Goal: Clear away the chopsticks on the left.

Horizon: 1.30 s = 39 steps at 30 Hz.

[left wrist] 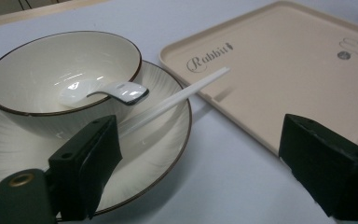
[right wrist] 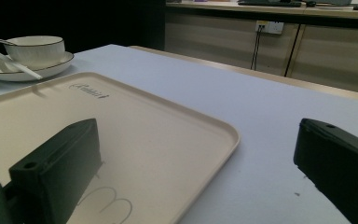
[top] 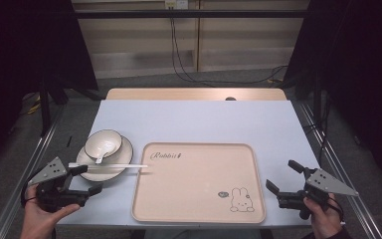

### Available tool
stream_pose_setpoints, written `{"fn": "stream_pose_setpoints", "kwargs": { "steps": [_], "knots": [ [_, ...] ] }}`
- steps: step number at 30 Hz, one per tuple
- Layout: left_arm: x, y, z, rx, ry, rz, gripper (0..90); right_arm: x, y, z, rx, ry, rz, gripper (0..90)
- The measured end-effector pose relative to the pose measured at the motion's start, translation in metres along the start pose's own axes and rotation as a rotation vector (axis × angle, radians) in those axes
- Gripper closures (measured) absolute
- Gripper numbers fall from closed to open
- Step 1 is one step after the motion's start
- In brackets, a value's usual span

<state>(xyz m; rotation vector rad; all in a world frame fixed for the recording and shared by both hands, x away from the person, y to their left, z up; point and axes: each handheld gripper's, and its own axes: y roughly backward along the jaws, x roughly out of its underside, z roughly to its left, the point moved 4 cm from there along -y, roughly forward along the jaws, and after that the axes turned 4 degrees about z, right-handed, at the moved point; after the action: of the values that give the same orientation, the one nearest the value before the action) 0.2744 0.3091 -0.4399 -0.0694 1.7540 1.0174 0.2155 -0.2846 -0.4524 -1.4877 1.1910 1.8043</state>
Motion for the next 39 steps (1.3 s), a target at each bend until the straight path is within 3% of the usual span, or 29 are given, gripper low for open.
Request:
{"fn": "stream_pose_setpoints", "kwargs": {
  "steps": [5,8,12,15,20,25,28,34,39],
  "knots": [
    [0.004,0.000,0.013,-0.002,-0.077,0.068,25.5,0.000,0.000,0.000,-0.006,0.001,0.004,0.2],
    [0.003,0.001,0.023,-0.008,-0.102,0.094,33.2,0.000,0.000,0.000,-0.003,-0.001,0.000,0.2],
    [0.002,0.000,0.036,-0.001,-0.092,0.088,43.6,0.000,0.000,0.000,-0.006,-0.001,0.005,0.2],
    [0.003,-0.003,0.043,0.009,-0.085,0.113,39.0,0.000,0.000,0.000,-0.006,0.002,0.004,0.3],
    [-0.002,-0.004,0.051,0.005,-0.145,0.100,51.3,0.000,0.000,0.000,-0.010,0.001,0.001,0.4],
    [0.002,-0.013,0.053,-0.014,-0.188,0.157,54.6,0.000,0.000,0.001,-0.006,0.004,0.004,0.3],
    [0.003,-0.017,0.054,-0.015,-0.219,0.157,59.5,0.001,0.000,0.000,-0.006,0.000,0.009,0.3],
    [0.007,-0.021,0.059,-0.024,-0.244,0.192,65.7,0.000,0.000,0.001,0.002,0.002,0.008,0.4],
    [0.004,-0.026,0.065,-0.047,-0.256,0.185,64.7,0.000,0.000,0.001,-0.006,0.005,0.005,0.4]
  ]
}}
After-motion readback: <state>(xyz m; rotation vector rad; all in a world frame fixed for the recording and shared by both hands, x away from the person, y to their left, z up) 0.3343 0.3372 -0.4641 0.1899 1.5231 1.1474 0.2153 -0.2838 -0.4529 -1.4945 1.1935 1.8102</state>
